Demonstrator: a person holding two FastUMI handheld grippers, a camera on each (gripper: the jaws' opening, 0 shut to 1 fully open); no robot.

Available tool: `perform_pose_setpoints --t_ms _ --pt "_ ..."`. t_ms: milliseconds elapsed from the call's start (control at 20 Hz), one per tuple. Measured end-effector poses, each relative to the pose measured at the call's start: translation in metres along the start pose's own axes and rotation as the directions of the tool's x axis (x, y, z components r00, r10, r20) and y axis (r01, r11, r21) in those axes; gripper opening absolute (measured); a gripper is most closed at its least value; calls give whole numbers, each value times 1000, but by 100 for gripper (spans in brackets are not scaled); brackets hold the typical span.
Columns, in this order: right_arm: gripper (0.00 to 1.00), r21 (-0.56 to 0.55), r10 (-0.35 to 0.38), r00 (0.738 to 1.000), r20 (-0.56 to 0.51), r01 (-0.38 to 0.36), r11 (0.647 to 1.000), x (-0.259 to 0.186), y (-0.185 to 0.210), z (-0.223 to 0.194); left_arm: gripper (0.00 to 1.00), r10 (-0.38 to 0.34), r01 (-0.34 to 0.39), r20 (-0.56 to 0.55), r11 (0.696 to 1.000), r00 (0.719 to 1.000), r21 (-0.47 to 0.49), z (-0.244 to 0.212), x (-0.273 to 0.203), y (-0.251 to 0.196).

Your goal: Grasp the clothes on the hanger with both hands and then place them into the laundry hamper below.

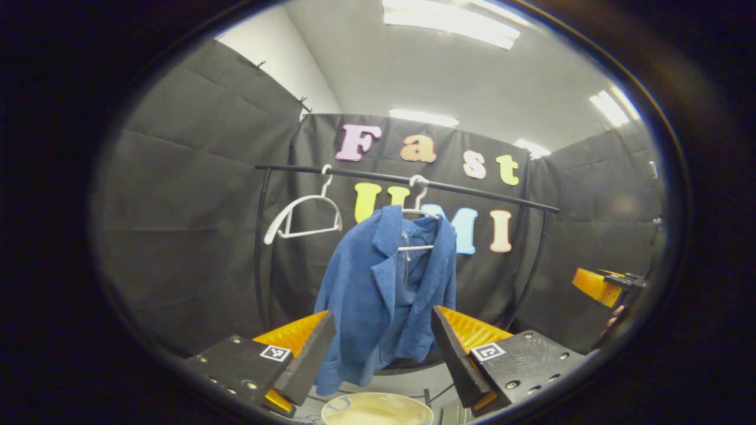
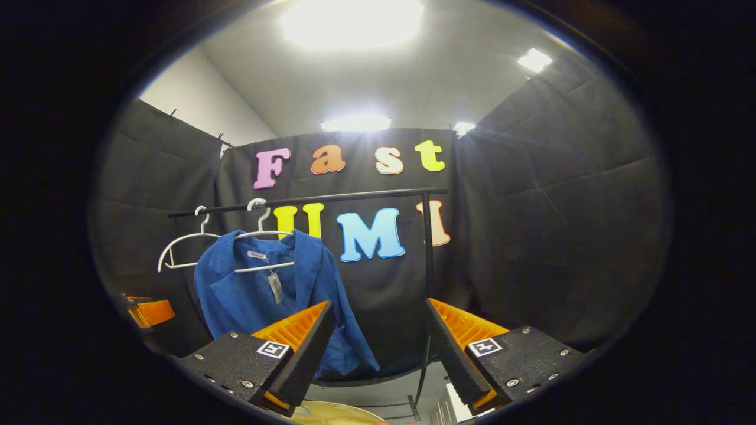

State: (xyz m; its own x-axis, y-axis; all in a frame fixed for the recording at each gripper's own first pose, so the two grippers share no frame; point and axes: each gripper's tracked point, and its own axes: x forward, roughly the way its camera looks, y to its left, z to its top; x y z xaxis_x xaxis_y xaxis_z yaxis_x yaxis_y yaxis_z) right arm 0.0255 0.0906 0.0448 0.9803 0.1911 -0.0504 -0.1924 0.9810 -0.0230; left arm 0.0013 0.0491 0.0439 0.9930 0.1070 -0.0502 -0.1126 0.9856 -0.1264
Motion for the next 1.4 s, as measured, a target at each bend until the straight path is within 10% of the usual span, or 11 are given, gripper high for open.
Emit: perform_pose_setpoints --t_ms 550,850,1400 --pt "94 84 253 964 -84 -247 966 112 78 -1 98 101 -102 -6 993 995 -59 31 59 -6" --pt "95 207 432 877 -212 -392 896 185 124 -45 98 197 -199 -35 978 980 -68 30 121 -6" --pt "95 252 526 808 -266 -468 847 279 156 -94 94 317 -322 -68 944 946 -76 8 206 -15"
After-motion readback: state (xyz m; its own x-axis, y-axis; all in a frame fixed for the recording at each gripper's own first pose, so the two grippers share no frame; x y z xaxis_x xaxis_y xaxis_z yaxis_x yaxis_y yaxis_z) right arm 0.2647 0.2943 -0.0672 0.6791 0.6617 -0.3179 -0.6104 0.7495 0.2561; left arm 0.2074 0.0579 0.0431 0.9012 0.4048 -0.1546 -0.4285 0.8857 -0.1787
